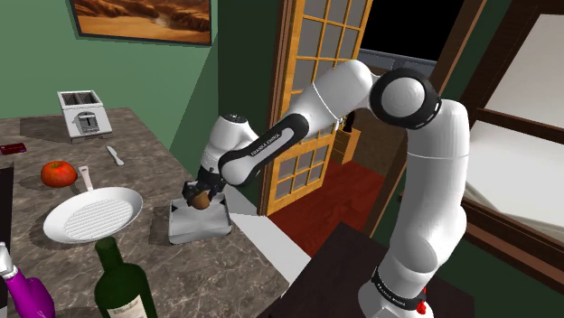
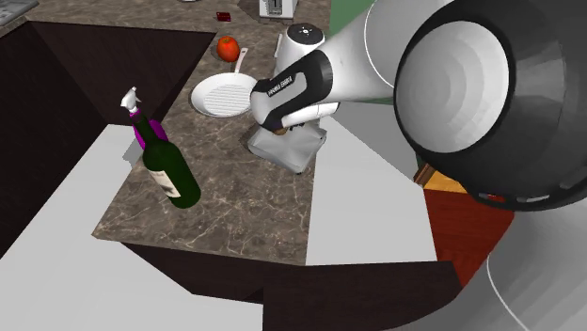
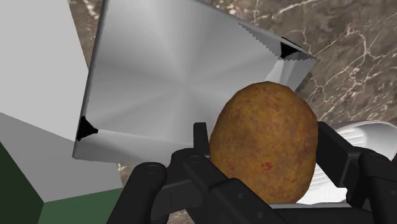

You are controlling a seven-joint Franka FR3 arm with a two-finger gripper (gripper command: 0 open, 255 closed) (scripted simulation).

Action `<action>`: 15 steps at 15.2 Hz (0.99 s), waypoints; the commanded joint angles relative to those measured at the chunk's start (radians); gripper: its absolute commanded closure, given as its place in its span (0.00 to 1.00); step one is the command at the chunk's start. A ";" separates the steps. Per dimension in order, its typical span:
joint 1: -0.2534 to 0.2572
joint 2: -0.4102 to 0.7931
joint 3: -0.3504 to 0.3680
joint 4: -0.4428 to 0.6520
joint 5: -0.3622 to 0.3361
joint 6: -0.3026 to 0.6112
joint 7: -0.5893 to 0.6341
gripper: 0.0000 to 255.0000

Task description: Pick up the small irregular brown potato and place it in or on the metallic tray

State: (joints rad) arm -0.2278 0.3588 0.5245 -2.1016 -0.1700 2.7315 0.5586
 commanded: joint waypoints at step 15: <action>0.042 0.195 -0.100 0.097 -0.087 0.087 -0.007 1.00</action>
State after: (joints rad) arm -0.1889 0.5478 0.4282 -2.0072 -0.2539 2.8147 0.5496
